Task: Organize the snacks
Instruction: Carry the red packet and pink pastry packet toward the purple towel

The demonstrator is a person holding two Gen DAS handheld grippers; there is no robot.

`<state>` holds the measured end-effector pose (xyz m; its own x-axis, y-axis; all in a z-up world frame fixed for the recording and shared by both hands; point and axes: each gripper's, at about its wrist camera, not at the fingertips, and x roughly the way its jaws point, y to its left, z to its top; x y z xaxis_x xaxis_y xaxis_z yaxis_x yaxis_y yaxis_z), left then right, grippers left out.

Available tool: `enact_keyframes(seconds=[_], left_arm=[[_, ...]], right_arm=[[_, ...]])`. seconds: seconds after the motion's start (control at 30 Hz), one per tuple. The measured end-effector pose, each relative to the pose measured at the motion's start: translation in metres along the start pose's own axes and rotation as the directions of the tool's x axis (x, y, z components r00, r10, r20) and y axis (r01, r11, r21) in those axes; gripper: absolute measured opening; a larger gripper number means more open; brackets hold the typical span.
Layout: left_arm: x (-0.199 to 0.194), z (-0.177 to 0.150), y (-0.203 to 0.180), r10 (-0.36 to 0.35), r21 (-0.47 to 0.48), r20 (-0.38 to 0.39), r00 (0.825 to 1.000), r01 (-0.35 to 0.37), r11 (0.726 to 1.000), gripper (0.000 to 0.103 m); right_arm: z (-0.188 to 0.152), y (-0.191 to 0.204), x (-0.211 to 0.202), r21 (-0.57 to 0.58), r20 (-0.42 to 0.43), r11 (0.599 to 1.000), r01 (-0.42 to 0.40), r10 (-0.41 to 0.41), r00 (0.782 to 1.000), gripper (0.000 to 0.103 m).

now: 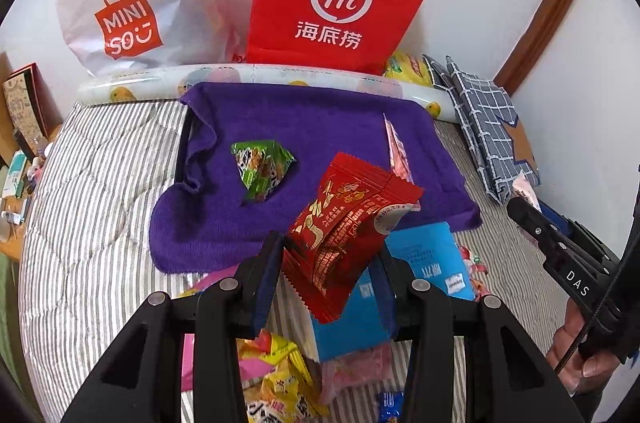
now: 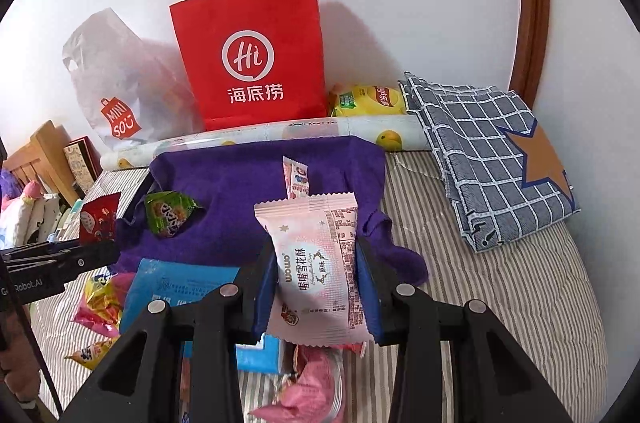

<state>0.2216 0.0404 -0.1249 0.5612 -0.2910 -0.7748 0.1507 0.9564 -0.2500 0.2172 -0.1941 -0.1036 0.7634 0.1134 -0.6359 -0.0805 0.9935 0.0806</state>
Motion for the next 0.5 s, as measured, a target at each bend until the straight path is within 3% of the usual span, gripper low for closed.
enact_keyframes(seconds=[0.5], left_arm=[[0.013,0.023,0.028,0.048,-0.026,0.007,0.999,-0.047,0.999,0.043]], right_arm=[[0.015,-0.008,0.029,0.011,-0.005,1.000,0.009,-0.009,1.000,0.035]])
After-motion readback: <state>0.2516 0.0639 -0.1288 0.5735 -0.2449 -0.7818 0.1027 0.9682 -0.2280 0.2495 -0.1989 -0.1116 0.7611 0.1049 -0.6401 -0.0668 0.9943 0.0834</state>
